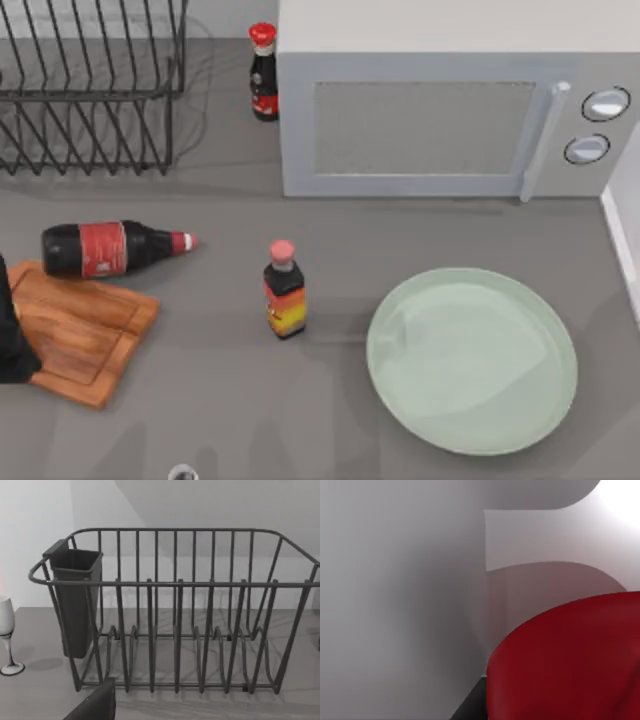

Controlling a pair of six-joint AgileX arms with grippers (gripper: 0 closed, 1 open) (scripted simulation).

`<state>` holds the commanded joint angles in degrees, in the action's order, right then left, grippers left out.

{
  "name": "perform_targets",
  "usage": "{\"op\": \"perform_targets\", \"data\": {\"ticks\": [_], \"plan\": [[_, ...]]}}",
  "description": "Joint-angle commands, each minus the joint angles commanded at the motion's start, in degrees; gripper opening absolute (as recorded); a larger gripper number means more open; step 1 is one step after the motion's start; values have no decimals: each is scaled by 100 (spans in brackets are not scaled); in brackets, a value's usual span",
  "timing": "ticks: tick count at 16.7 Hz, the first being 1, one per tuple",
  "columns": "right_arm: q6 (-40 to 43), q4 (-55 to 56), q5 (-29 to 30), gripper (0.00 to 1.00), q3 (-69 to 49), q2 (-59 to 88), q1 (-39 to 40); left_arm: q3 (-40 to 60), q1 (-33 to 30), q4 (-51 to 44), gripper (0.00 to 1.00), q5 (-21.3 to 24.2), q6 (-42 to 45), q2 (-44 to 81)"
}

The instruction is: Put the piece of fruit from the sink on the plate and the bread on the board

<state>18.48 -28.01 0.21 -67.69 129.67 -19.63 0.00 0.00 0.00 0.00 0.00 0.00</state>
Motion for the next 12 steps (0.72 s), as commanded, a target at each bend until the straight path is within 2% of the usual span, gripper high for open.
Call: {"op": "perform_targets", "data": {"ticks": [5, 12], "plan": [[-37, -388, -71, 0, -184, -438, 8, 0, 0, 0, 100, 0, 0, 0], [-20, -2025, -79, 0, -753, -1440, 4, 0, 0, 0, 100, 0, 0, 0]]}}
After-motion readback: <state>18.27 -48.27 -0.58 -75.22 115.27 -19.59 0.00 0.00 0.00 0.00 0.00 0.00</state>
